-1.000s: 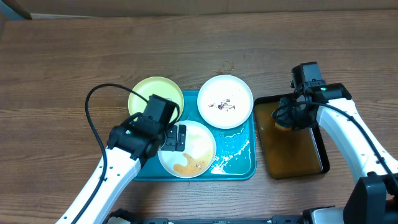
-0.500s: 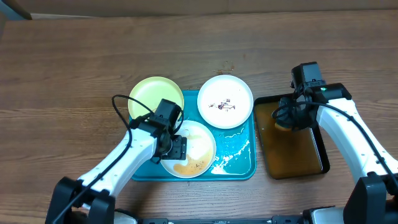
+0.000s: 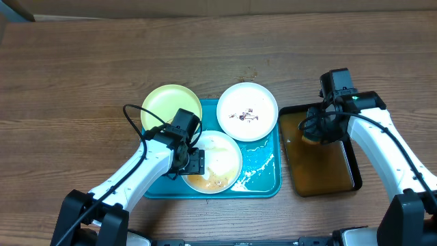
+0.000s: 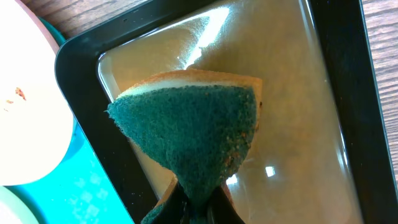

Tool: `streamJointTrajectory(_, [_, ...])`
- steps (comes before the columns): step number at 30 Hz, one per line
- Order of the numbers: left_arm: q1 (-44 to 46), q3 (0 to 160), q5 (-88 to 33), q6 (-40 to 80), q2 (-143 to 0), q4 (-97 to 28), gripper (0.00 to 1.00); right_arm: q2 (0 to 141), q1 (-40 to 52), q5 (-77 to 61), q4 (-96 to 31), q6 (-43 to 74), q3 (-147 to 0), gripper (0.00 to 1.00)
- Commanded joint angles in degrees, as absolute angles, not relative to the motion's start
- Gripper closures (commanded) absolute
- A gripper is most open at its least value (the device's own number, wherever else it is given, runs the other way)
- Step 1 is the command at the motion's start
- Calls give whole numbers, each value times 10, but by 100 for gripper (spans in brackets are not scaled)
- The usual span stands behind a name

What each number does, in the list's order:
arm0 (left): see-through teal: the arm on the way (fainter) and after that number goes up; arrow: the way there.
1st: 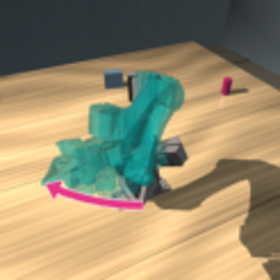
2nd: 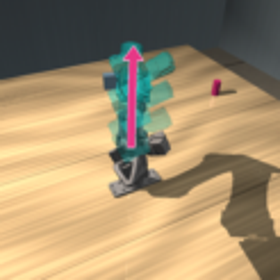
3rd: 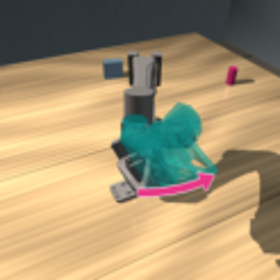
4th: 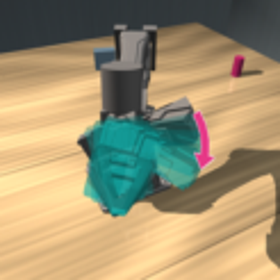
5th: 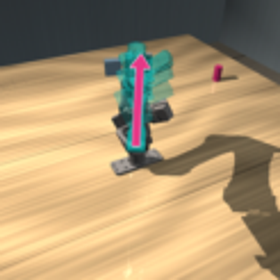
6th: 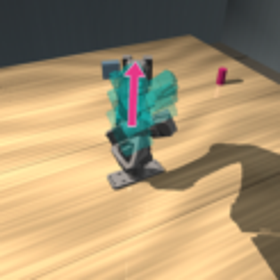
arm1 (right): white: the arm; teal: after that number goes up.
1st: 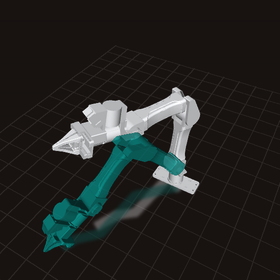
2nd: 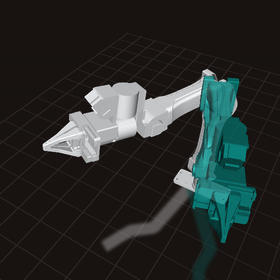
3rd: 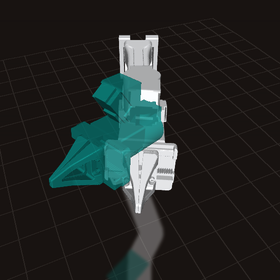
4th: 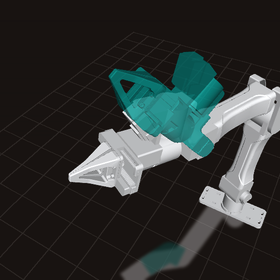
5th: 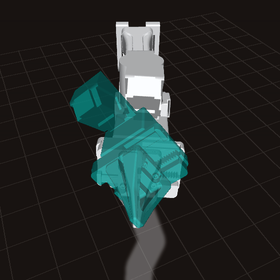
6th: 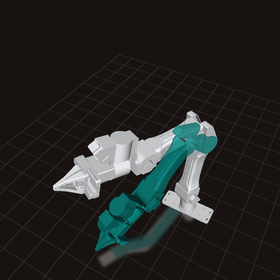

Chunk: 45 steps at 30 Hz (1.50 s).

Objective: Clean dirty plates on tray and stack at the side

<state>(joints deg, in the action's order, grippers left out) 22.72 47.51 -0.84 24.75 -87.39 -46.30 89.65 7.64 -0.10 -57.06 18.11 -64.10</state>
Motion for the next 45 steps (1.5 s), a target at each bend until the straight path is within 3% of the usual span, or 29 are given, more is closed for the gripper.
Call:
streamJointTrajectory(1, [223, 473, 1, 271, -875, -464, 18, 895, 77, -3, -569, 180, -641, 96])
streamJointTrajectory(7, [223, 470, 6, 271, -878, -452, 20, 895, 77, -3, -571, 180, -641, 96])
streamJointTrajectory(14, [223, 444, 6, 271, -878, -394, 32, 895, 77, -3, -574, 180, -641, 96])
streamJointTrajectory(18, [224, 424, 7, 271, -878, -368, 34, 895, 77, -3, -575, 180, -641, 96])
streamJointTrajectory(23, [223, 424, 20, 275, -877, -357, 55, 895, 77, -3, -575, 180, -641, 96])
streamJointTrajectory(28, [223, 424, 19, 275, -877, -356, 93, 895, 77, -3, -578, 180, -641, 96])
streamJointTrajectory(39, [223, 440, 30, 288, -866, -367, 96, 895, 77, -3, -582, 180, -641, 96])
streamJointTrajectory(45, [223, 495, 117, 271, -814, -438, 96, 895, 77, -3, -583, 180, -641, 96])
